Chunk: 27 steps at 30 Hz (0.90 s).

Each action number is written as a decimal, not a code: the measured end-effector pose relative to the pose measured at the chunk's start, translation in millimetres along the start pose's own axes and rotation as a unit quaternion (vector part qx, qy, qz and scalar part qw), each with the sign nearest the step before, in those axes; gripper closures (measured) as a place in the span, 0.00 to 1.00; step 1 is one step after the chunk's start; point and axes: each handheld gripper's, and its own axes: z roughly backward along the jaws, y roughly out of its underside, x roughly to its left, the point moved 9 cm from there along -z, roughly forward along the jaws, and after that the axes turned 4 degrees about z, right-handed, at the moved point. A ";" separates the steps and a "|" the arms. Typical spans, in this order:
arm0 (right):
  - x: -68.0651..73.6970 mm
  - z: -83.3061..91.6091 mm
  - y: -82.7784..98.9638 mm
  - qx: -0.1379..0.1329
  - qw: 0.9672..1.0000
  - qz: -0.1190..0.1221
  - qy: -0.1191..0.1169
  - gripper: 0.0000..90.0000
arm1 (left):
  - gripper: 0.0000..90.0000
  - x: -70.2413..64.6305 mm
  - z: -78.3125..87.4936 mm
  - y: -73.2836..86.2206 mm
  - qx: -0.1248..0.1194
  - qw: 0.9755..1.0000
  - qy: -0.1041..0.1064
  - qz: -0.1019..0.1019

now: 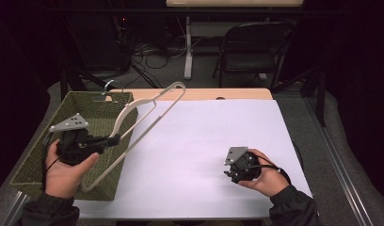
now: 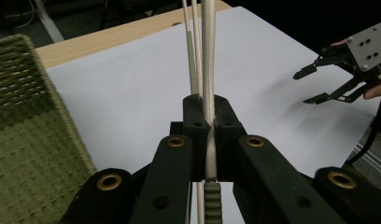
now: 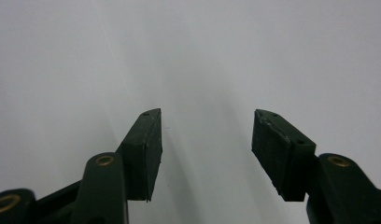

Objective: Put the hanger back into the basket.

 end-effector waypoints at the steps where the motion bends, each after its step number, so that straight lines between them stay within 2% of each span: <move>1: -1.6 -0.2 0.9 -0.003 1.000 -0.004 0.000 0.48 | 0.97 4.6 3.6 -0.3 0.000 1.000 -0.001 0.004; 5: -3.4 -0.2 2.6 -0.003 1.000 -0.010 0.000 0.48 | 0.97 25.0 18.8 -0.9 0.001 1.000 -0.010 0.009; 6: -3.3 -0.7 3.4 -0.002 1.000 -0.017 0.000 0.48 | 0.97 29.1 21.4 -1.0 0.001 1.000 -0.015 0.007; 10: -3.8 -2.0 3.9 -0.001 1.000 -0.018 -0.001 0.48 | 0.97 48.6 35.0 -0.9 0.002 0.999 -0.034 0.014; 14: -4.1 -2.9 6.1 0.006 1.000 -0.022 -0.004 0.48 | 0.97 65.9 46.3 -0.3 0.000 0.999 -0.047 0.010; 19: -7.0 -1.3 9.1 0.001 0.999 -0.034 0.001 0.48 | 0.97 85.0 55.3 2.1 -0.003 0.998 -0.055 0.015; 27: -9.7 2.1 12.8 -0.007 0.999 -0.047 0.002 0.48 | 0.97 113.0 61.9 9.2 0.000 0.998 -0.053 0.026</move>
